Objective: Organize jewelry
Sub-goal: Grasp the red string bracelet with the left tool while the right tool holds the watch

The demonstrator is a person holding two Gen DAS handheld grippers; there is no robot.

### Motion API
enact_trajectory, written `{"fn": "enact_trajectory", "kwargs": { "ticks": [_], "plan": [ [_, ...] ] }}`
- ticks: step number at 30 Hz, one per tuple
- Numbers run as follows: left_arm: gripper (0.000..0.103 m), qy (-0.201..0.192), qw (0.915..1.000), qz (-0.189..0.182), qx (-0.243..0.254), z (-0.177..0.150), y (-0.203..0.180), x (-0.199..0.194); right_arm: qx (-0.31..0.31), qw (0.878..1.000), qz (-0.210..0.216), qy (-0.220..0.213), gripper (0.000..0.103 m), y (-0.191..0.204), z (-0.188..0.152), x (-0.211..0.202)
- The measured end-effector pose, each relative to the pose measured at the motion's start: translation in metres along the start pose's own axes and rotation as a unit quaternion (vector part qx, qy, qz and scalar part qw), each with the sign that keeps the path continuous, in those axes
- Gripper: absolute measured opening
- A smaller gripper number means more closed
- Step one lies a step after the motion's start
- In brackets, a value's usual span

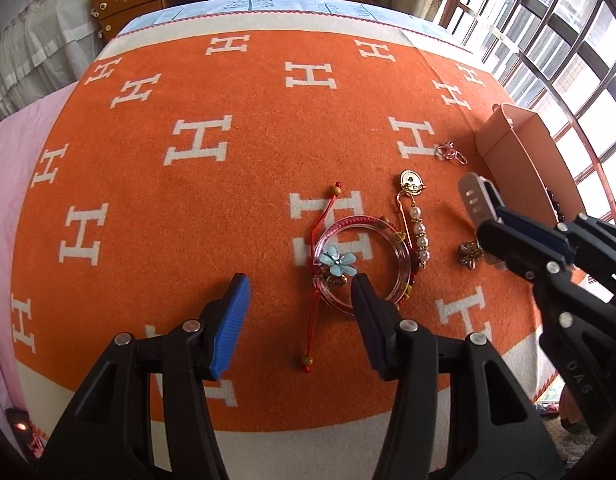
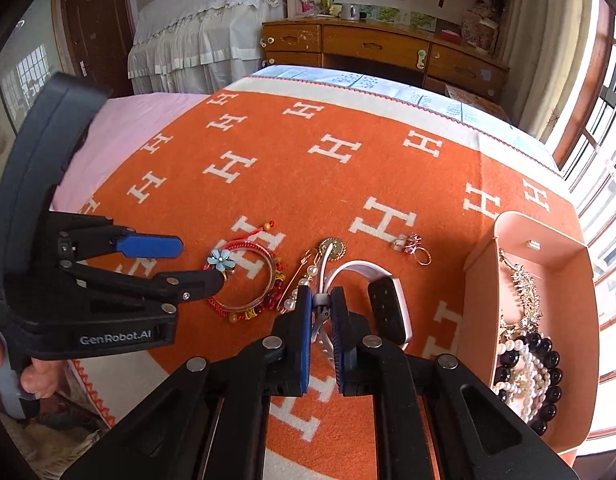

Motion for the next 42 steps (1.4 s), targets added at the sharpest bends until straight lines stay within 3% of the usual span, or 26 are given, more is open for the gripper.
{"fn": "enact_trajectory", "kwargs": {
  "ticks": [5,15,19,28,33,38,42],
  "plan": [
    [0.049,-0.003,0.9991,0.026,0.033,0.005,-0.015,0.005,0.006,1.000,0.006,-0.027,0.009,-0.008,0.005,-0.019],
    [0.049,0.013,0.9988,0.020,0.043,0.017,-0.027,0.012,0.044,0.998,0.018,-0.047,0.009,-0.036,-0.004,-0.034],
    [0.049,0.025,0.9967,0.022,0.074,0.025,-0.035,0.017,0.056,0.997,0.021,-0.053,0.009,-0.044,-0.006,-0.038],
    [0.019,0.082,0.9883,0.003,0.129,0.042,-0.050,0.022,0.070,0.995,0.027,-0.066,0.009,-0.050,-0.010,-0.046],
    [0.015,0.102,0.9883,-0.009,0.113,0.051,-0.048,0.025,0.074,0.994,0.027,-0.072,0.009,-0.050,-0.012,-0.052],
    [0.014,0.109,0.9918,-0.043,0.050,0.060,-0.036,0.024,0.078,0.993,0.025,-0.081,0.009,-0.048,-0.013,-0.061],
    [0.004,0.101,0.9933,-0.051,0.025,0.061,-0.029,0.017,0.082,0.993,0.024,-0.087,0.009,-0.048,-0.016,-0.069]
  ]
}}
Point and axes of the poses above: each gripper's, at about its wrist camera, not at the fingertips, and x roughly the way its jaws point, y to its left, z to its top, the point moved 5 cm from there along x, roughly the way its jaws point, and after that the axes turned 7 degrees about z, right-handed, at the moved point
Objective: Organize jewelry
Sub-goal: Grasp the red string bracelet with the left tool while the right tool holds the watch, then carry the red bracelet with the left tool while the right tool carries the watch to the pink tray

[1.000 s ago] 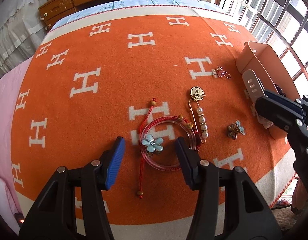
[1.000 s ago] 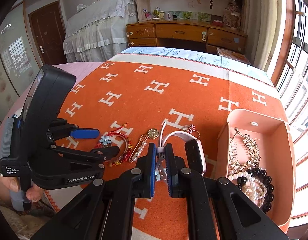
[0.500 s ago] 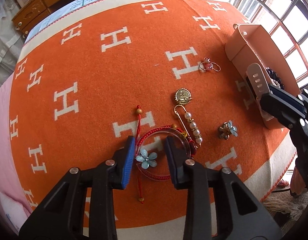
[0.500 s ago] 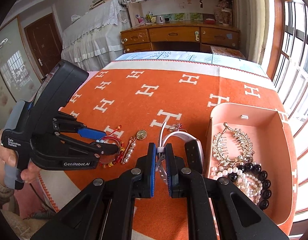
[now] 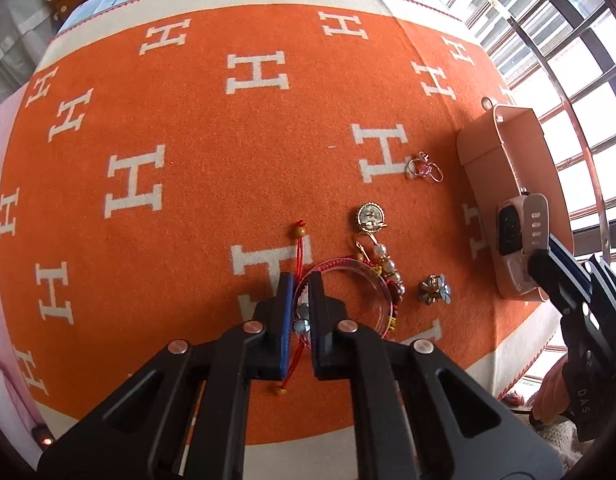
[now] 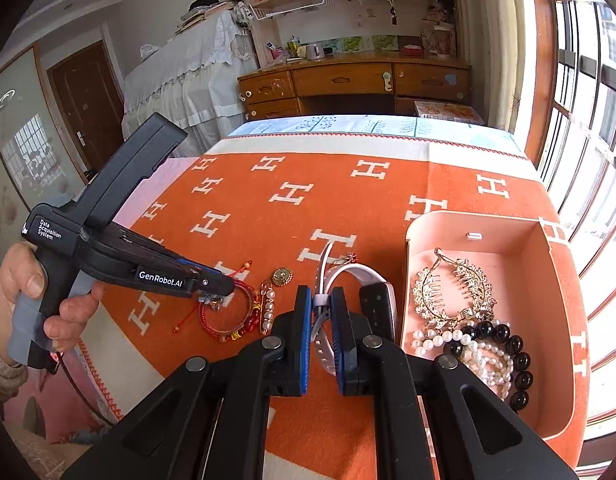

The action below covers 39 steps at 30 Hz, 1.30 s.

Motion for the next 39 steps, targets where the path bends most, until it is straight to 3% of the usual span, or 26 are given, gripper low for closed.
{"fn": "enact_trajectory", "kwargs": {
  "ticks": [10,18,29,33,39],
  "plan": [
    [0.001,-0.049,0.9984,0.004,-0.029,-0.015,0.010,-0.041,0.002,1.000,-0.001,-0.010,0.009,0.006,-0.001,-0.014],
    [0.001,-0.059,0.9977,0.002,-0.033,-0.019,0.005,-0.051,0.000,1.000,-0.005,-0.017,0.009,0.012,-0.001,-0.022],
    [0.000,-0.130,0.9913,-0.021,-0.001,-0.020,-0.027,-0.108,0.032,0.998,-0.001,-0.050,0.009,0.000,0.005,-0.054],
    [0.000,-0.126,0.9918,-0.016,0.013,-0.018,-0.033,-0.107,0.036,0.998,-0.006,-0.058,0.009,-0.004,0.003,-0.066],
    [0.000,-0.088,0.9951,0.038,0.025,-0.018,-0.019,-0.064,0.037,0.998,-0.004,-0.056,0.009,-0.003,-0.002,-0.072]
  ]
}}
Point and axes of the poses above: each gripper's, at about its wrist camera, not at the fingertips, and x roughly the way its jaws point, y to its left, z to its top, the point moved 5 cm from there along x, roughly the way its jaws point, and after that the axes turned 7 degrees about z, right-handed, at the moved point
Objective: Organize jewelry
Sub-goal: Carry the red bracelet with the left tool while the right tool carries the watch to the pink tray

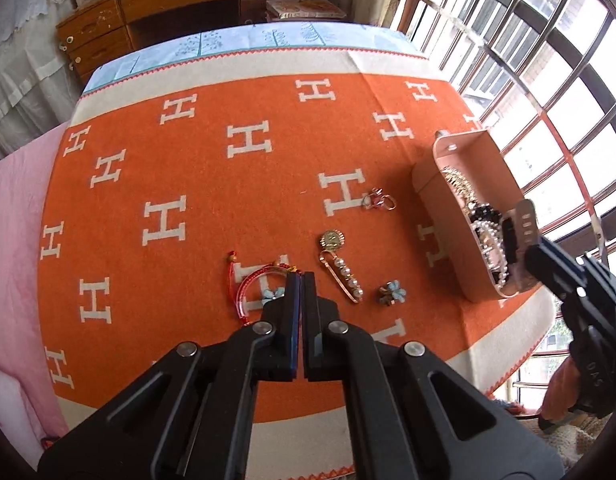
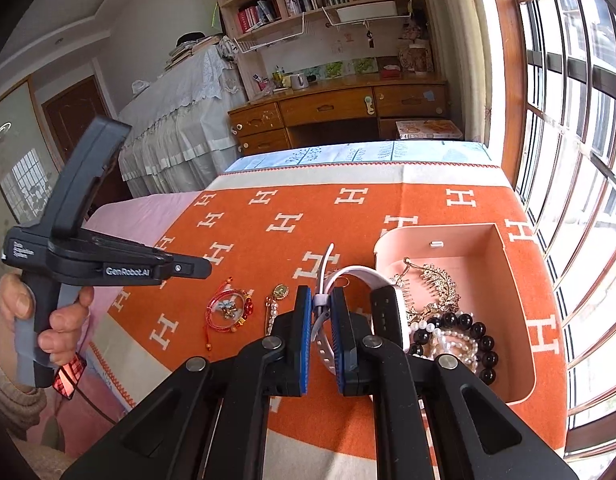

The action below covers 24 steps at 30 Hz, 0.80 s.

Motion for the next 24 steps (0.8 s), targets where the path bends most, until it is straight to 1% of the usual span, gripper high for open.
{"fn": "enact_trajectory", "kwargs": {
  "ticks": [2,5,10,18,24],
  "plan": [
    [0.000,0.016,0.9998,0.013,0.000,-0.003,0.009,0.018,0.002,1.000,0.000,0.000,0.009,0.000,-0.001,-0.001],
    [0.000,0.040,0.9988,0.024,-0.015,-0.007,0.025,0.040,0.002,1.000,0.000,0.000,0.009,0.001,-0.002,-0.002],
    [0.000,0.073,0.9969,0.005,-0.031,-0.015,0.040,0.060,0.003,1.000,0.000,0.003,0.009,0.000,-0.001,0.001],
    [0.000,0.077,0.9961,-0.012,-0.042,-0.014,0.045,0.063,0.003,1.000,0.000,0.014,0.009,0.002,-0.001,0.010],
    [0.000,0.076,0.9967,-0.006,-0.029,-0.012,0.040,0.063,0.006,1.000,0.001,0.020,0.009,0.002,0.000,0.016]
  ]
}}
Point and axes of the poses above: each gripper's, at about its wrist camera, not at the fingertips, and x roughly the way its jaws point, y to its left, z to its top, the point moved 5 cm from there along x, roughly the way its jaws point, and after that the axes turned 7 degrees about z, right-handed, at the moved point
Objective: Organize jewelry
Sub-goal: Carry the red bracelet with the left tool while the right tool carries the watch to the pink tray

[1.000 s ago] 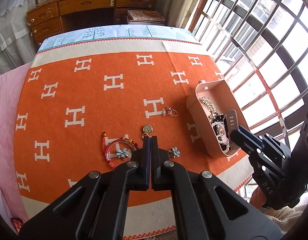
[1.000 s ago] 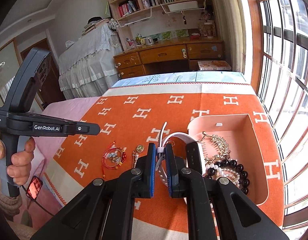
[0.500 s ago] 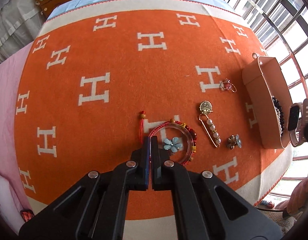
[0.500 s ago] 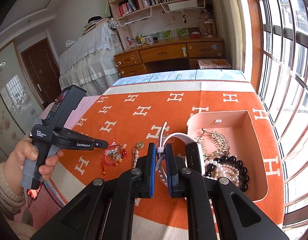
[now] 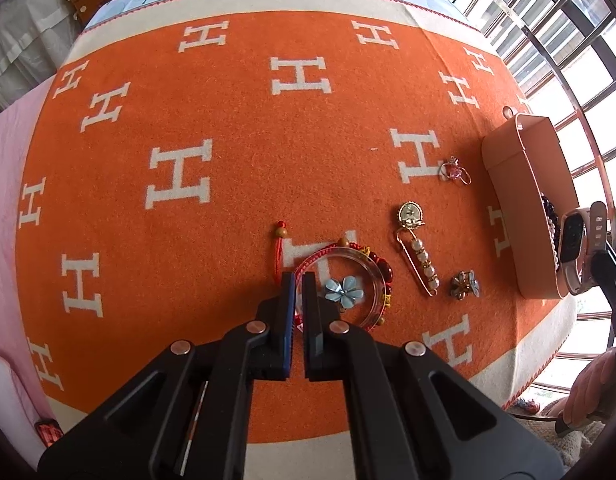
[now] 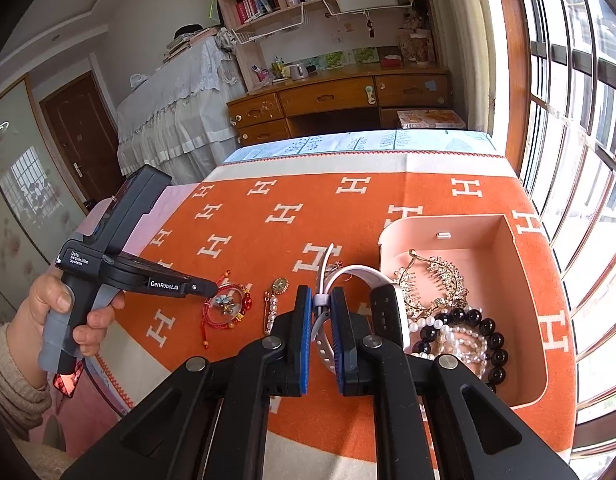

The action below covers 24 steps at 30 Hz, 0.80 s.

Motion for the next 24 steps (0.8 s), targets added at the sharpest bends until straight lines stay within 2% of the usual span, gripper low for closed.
{"fn": "enact_trajectory", "kwargs": {
  "ticks": [5,7,9,11,16,18,20,24],
  "plan": [
    [0.000,0.006,1.0000,0.006,0.004,-0.001,-0.003,0.000,0.001,1.000,0.002,0.003,0.009,-0.001,0.001,0.004],
    [0.006,0.006,0.9999,0.010,0.010,-0.002,-0.005,0.001,-0.001,1.000,0.003,0.003,0.009,-0.001,0.002,0.005],
    [0.021,0.009,0.9997,0.018,0.011,-0.003,-0.005,0.002,-0.001,1.000,0.004,0.005,0.009,-0.001,0.001,0.007],
    [0.028,0.016,0.9997,0.019,0.006,-0.004,-0.003,0.008,0.001,1.000,0.004,0.007,0.009,-0.001,0.002,0.009],
    [0.026,0.007,0.9997,0.023,0.001,-0.004,-0.002,0.009,0.001,1.000,0.005,0.011,0.009,-0.002,0.000,0.013],
    [0.005,0.005,0.9996,0.026,-0.002,-0.004,-0.001,0.010,0.002,1.000,0.005,0.012,0.009,-0.002,0.000,0.015],
    [0.004,0.006,0.9998,0.002,-0.017,-0.005,0.000,0.008,0.004,1.000,0.005,0.012,0.009,-0.004,0.001,0.016],
    [0.004,-0.021,0.9993,-0.004,-0.030,-0.004,0.001,-0.011,0.008,1.000,0.004,0.002,0.009,-0.007,0.003,0.011]
  ]
}}
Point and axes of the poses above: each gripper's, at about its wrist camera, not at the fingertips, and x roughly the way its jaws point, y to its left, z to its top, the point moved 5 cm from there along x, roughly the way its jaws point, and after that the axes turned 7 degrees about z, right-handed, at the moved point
